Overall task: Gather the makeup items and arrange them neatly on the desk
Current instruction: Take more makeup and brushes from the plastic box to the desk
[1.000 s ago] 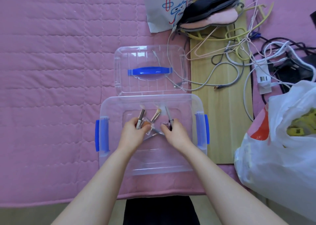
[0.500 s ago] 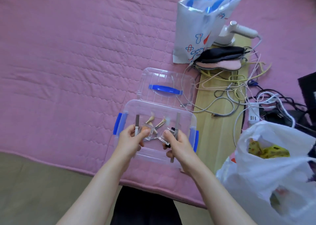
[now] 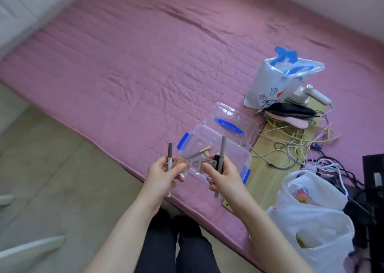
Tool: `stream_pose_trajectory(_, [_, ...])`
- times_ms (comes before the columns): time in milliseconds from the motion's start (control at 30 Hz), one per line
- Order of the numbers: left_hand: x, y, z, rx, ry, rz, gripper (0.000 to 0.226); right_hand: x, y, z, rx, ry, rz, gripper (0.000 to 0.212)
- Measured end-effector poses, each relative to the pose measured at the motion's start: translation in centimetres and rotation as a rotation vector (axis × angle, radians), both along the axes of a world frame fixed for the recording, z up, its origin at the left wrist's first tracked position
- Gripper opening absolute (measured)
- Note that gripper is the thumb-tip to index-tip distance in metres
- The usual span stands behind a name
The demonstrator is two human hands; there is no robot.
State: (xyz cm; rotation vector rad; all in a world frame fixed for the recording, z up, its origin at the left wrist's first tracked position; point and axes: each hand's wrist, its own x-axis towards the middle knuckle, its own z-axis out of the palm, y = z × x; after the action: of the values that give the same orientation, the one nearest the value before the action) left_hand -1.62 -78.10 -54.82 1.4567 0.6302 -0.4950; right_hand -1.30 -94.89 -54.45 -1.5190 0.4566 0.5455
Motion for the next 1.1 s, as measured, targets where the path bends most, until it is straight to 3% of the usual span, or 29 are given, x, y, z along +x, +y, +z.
stream_pose_trajectory(400, [-8.9, 12.0, 5.5, 0.003, 0.014, 0.447, 0.015, -2.8, 12.6, 3.9, -0.197, -0.127, 0.412, 0.025])
stream_pose_trajectory(600, [-12.1, 19.9, 7.6, -0.058, -0.037, 0.677, 0.016, -3.0, 22.3, 5.2, -0.183, -0.208, 0.615, 0.028])
stream_pose_trajectory(767, [-14.6, 28.1, 9.2, -0.02, -0.094, 0.729, 0.021, -4.2, 30.6, 6.8, -0.149, -0.232, 0.777, 0.022])
stream_pose_trajectory(1100, [-18.7, 41.3, 10.8, 0.041, -0.083, 0.883, 0.015, -6.8, 45.9, 8.9, -0.088, -0.248, 0.888, 0.021])
